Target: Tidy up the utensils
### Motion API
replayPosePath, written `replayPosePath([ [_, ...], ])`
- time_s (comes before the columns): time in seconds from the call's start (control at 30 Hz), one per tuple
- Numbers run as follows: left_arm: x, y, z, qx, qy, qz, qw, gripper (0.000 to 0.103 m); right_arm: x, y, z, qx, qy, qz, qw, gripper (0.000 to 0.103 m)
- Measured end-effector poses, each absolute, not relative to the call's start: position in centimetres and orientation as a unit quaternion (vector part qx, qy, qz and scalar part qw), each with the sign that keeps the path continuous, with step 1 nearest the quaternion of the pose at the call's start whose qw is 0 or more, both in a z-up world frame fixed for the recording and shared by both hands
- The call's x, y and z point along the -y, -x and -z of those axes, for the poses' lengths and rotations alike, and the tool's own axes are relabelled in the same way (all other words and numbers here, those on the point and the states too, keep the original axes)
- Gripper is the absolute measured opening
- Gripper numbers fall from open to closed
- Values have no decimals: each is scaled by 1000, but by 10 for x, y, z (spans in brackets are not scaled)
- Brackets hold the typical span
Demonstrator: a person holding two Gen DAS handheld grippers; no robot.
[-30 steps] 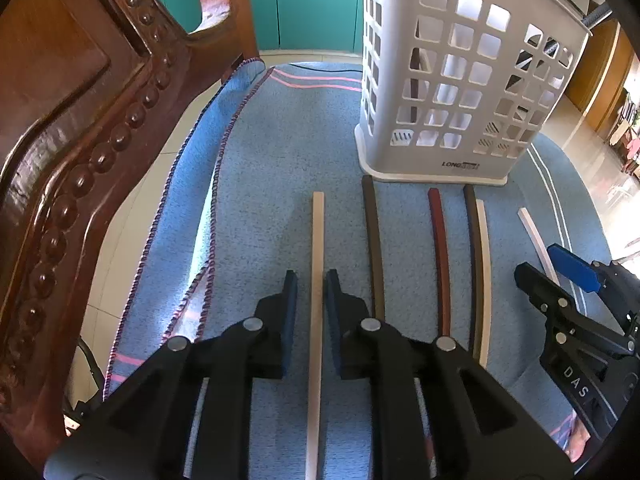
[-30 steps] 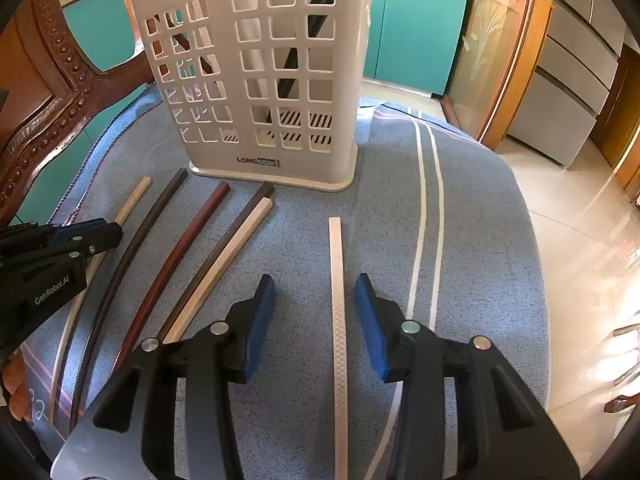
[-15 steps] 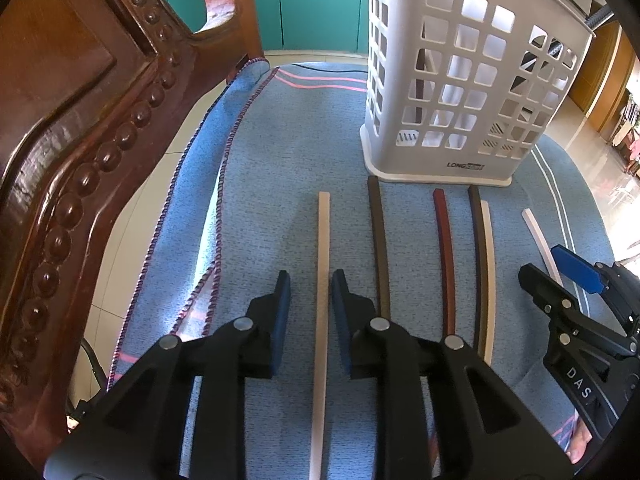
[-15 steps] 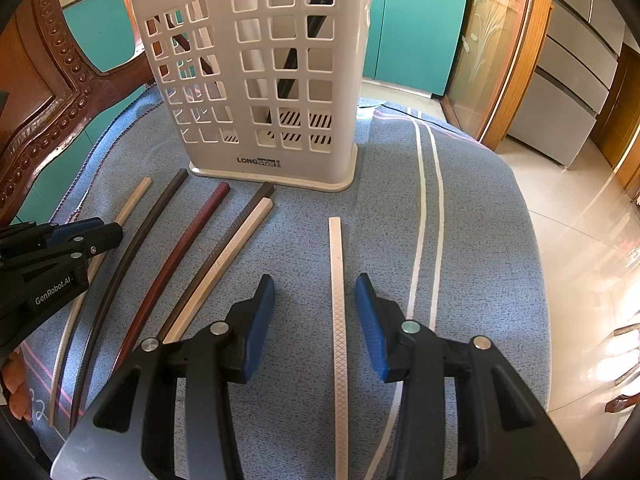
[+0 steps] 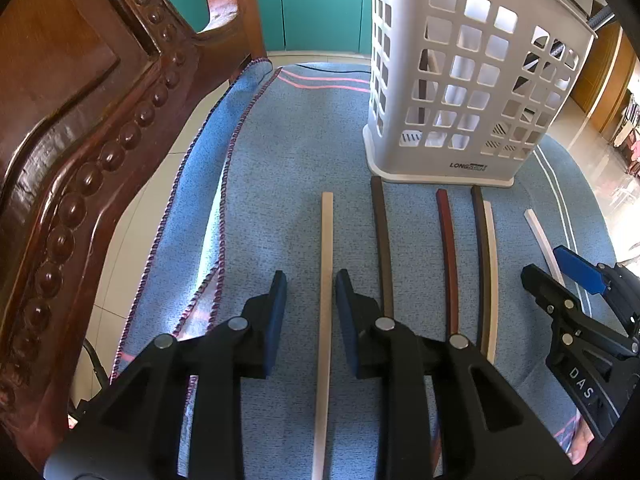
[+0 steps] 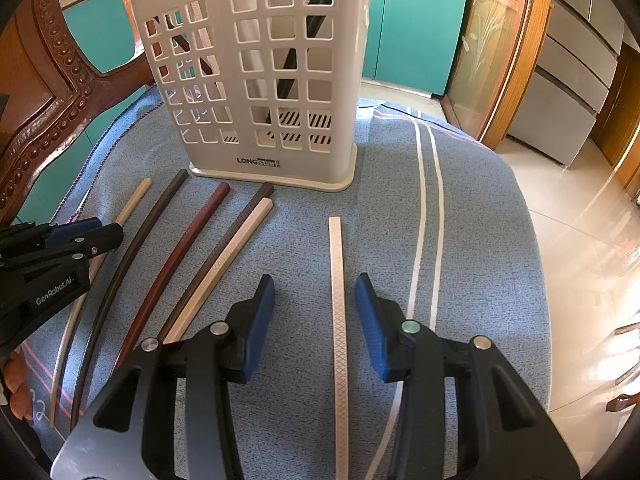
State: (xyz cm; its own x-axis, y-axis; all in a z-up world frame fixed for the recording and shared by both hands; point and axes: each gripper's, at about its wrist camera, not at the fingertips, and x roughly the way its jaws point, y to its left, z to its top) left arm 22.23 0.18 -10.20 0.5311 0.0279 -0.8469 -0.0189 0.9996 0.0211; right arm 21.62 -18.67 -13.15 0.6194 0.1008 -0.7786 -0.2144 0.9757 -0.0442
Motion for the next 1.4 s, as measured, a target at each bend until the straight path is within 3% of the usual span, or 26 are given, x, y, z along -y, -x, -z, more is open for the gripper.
replayPosePath([
  [1.27,0,-222,102,-482,-6,-16,876,27,188,-214,131,-427,63,-88,898,42],
  [1.4,1,-221,102,-482,-5,-13,876,22,187,-215,130,-428,63,-92,897,35],
])
